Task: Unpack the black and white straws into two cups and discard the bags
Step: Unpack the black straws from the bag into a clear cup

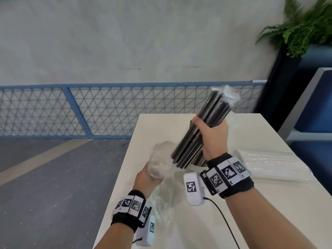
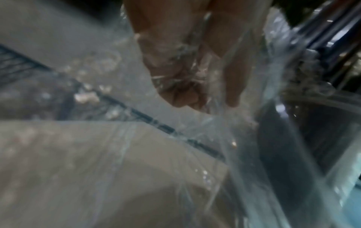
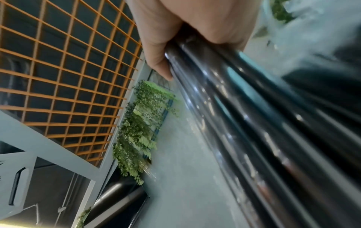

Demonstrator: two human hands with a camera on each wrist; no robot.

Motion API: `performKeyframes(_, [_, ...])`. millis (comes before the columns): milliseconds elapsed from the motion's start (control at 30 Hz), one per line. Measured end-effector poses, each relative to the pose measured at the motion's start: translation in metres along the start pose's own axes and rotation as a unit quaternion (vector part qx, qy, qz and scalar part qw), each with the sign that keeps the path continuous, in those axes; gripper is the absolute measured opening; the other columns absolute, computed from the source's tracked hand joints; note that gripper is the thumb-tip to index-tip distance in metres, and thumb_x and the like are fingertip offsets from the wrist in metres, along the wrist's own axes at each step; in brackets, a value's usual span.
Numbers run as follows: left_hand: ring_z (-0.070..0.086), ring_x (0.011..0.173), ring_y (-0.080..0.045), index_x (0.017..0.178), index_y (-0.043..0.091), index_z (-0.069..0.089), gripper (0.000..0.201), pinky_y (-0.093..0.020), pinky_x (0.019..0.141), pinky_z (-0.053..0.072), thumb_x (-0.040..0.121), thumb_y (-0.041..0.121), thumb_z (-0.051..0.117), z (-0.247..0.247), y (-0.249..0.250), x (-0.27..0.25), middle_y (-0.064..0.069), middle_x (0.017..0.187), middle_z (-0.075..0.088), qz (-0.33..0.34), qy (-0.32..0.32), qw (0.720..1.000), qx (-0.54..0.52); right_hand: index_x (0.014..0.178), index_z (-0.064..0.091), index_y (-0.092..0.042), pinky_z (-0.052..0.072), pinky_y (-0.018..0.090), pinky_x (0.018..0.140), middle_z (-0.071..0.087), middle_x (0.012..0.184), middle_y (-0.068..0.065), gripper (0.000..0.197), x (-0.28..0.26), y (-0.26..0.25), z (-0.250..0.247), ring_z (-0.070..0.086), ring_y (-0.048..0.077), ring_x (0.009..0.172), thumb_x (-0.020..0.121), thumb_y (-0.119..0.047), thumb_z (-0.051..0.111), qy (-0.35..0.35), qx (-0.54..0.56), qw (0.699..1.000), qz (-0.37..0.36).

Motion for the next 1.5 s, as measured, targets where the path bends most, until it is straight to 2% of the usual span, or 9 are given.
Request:
performKeyframes(200, [0.059, 0.058, -0.021, 0.095, 0.021, 0.059, 0.032, -0.030, 0.064, 0.043, 0.075, 0.001, 0.072, -0.014, -0.010, 0.009, -0.008, 0.068, 0.064, -0.049, 0.060, 0.991, -0.109, 0.100, 0.058, -0.006, 0.053, 0.014, 0.068, 0.066, 0.086, -0.003, 0.029, -0.005, -0.044, -0.015, 0.064, -0.002, 0.073, 0.075, -0.007, 0.073, 0.051, -0.027, 0.994, -0.098])
performKeyframes(333, [0.060, 0.050, -0.009, 0.105, 0.016, 0.059, 0.034, -0.019, 0.055, 0.044, 0.077, 0.000, 0.071, -0.005, 0.013, 0.005, -0.011, 0.070, 0.064, -0.018, 0.037, 0.991, -0.129, 0.097, 0.053, -0.017, 0.048, 0.004, 0.068, 0.060, 0.083, -0.017, 0.031, -0.010, -0.042, -0.007, 0.058, -0.015, 0.071, 0.075, -0.007, 0.072, 0.040, -0.082, 0.988, -0.125])
performKeyframes(533, [0.059, 0.046, -0.005, 0.107, 0.014, 0.057, 0.036, -0.013, 0.044, 0.041, 0.077, -0.002, 0.069, 0.001, 0.041, 0.002, -0.013, 0.081, 0.066, 0.029, 0.024, 0.987, -0.155, 0.105, 0.057, -0.013, 0.045, 0.007, 0.068, 0.059, 0.081, -0.017, 0.032, -0.015, 0.006, 0.001, 0.058, -0.012, 0.070, 0.076, -0.010, 0.071, 0.005, -0.154, 0.985, -0.079])
performKeyframes(700, [0.060, 0.047, -0.005, 0.111, 0.011, 0.055, 0.039, -0.013, 0.045, 0.041, 0.077, 0.000, 0.070, -0.002, 0.048, 0.001, -0.018, 0.085, 0.067, 0.038, 0.034, 0.985, -0.167, 0.113, 0.056, -0.010, 0.044, 0.022, 0.079, 0.059, 0.091, -0.005, 0.038, -0.017, 0.034, 0.003, 0.057, 0.011, 0.084, 0.079, -0.014, 0.070, -0.027, -0.219, 0.975, -0.028])
performKeyframes(1033, [0.061, 0.049, -0.005, 0.111, 0.012, 0.055, 0.038, -0.014, 0.045, 0.042, 0.077, 0.001, 0.071, -0.004, 0.052, -0.004, -0.009, 0.078, 0.067, 0.054, 0.036, 0.984, -0.167, 0.110, 0.057, -0.008, 0.052, 0.032, 0.086, 0.061, 0.091, -0.002, 0.034, -0.026, 0.067, -0.001, 0.059, 0.015, 0.086, 0.078, -0.013, 0.071, -0.073, -0.264, 0.961, 0.033])
performKeyframes(1133, [0.061, 0.049, -0.006, 0.109, 0.013, 0.055, 0.037, -0.014, 0.046, 0.042, 0.078, 0.001, 0.070, -0.005, 0.053, -0.006, -0.008, 0.076, 0.067, 0.058, 0.039, 0.983, -0.169, 0.120, 0.052, -0.008, 0.048, 0.026, 0.088, 0.062, 0.100, 0.000, 0.045, -0.025, 0.067, 0.001, 0.061, 0.017, 0.096, 0.078, -0.013, 0.070, -0.071, -0.269, 0.960, 0.029])
performKeyframes(1267, [0.061, 0.049, -0.007, 0.109, 0.012, 0.056, 0.037, -0.014, 0.046, 0.042, 0.077, 0.000, 0.070, -0.007, 0.053, -0.008, -0.007, 0.075, 0.067, 0.060, 0.040, 0.980, -0.184, 0.135, 0.033, -0.016, 0.034, 0.021, 0.104, 0.045, 0.128, 0.000, 0.078, -0.030, 0.023, 0.008, 0.046, 0.014, 0.120, 0.071, -0.010, 0.077, -0.028, -0.224, 0.967, -0.121])
performKeyframes(1367, [0.060, 0.047, -0.006, 0.106, 0.016, 0.057, 0.035, -0.013, 0.046, 0.042, 0.078, 0.000, 0.070, -0.007, 0.051, -0.009, -0.010, 0.078, 0.066, 0.054, 0.043, 0.981, -0.182, 0.134, 0.037, -0.017, 0.028, 0.025, 0.112, 0.039, 0.138, 0.012, 0.071, -0.042, -0.036, 0.016, 0.037, 0.019, 0.130, 0.073, -0.016, 0.074, 0.012, -0.268, 0.907, -0.325])
performKeyframes(1500, [0.060, 0.047, -0.005, 0.105, 0.015, 0.056, 0.034, -0.012, 0.046, 0.042, 0.078, -0.001, 0.070, -0.006, 0.048, -0.012, -0.009, 0.079, 0.065, 0.048, 0.046, 0.982, -0.175, 0.123, 0.054, -0.020, 0.033, 0.040, 0.108, 0.046, 0.138, 0.009, 0.040, -0.029, -0.037, 0.054, 0.042, 0.028, 0.127, 0.083, -0.023, 0.056, -0.097, -0.430, 0.823, -0.358])
Point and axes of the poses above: each hand's wrist, its own x-axis towards the middle knuckle, its own z-axis out of the palm, y = z × x, the point moved 10 cm from there along x, towards the middle knuckle
